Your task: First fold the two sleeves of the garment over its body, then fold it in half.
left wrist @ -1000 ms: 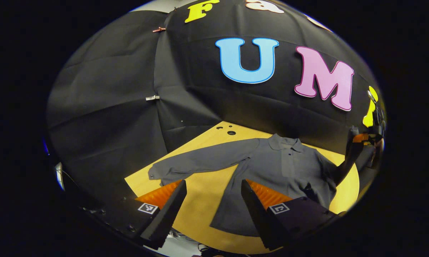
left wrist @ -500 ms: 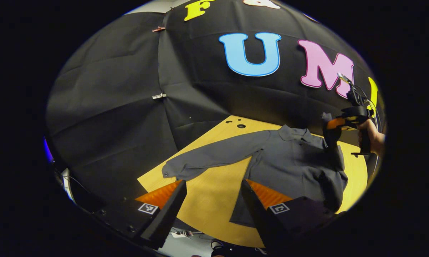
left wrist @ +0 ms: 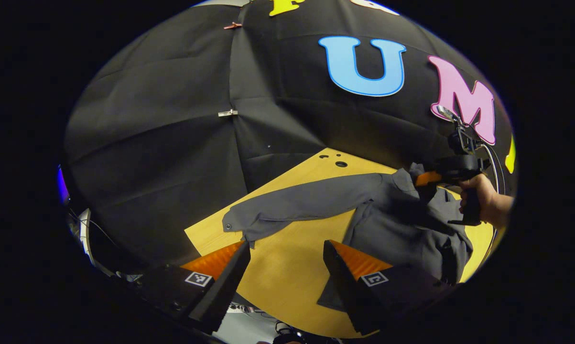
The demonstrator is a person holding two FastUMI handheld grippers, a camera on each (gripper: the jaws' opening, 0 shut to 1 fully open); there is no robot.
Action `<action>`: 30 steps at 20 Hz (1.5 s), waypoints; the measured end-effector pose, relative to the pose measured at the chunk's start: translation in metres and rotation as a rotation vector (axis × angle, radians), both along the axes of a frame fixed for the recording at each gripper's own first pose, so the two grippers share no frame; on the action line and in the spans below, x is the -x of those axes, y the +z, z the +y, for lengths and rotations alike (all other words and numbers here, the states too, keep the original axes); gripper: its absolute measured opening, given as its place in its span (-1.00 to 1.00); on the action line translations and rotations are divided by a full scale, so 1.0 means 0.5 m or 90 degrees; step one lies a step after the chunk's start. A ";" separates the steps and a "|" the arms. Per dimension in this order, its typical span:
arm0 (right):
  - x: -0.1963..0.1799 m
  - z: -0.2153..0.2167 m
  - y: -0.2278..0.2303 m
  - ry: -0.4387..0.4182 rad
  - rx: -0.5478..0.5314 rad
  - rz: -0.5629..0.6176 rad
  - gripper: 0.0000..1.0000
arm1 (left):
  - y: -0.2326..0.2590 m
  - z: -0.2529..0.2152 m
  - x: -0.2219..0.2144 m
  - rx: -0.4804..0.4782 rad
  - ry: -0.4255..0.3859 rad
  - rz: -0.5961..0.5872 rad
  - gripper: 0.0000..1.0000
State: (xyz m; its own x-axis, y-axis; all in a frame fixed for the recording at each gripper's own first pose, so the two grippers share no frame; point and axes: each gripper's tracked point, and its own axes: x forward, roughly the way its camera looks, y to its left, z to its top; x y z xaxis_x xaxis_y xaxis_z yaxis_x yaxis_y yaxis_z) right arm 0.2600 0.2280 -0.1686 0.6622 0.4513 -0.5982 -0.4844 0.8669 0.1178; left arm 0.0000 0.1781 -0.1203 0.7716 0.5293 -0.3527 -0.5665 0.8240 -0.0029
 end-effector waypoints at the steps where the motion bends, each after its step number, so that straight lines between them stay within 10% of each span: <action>1: 0.001 0.019 -0.009 -0.006 0.000 0.003 -0.89 | -0.009 0.008 0.000 0.007 0.006 0.001 0.94; 8: 0.052 0.112 -0.054 -0.007 -0.027 0.071 -0.67 | -0.050 0.072 0.037 0.041 0.039 0.008 0.94; 12: 0.095 0.104 -0.031 0.004 -0.023 0.064 0.82 | -0.067 0.135 0.054 0.060 0.068 0.009 0.94; 14: 0.117 0.070 -0.006 0.008 -0.004 0.039 1.00 | -0.068 0.163 0.052 0.071 0.083 0.004 0.94; 30: 0.466 -0.326 -0.015 -0.105 0.094 0.059 0.97 | -0.137 0.378 -0.147 0.024 0.034 0.014 0.95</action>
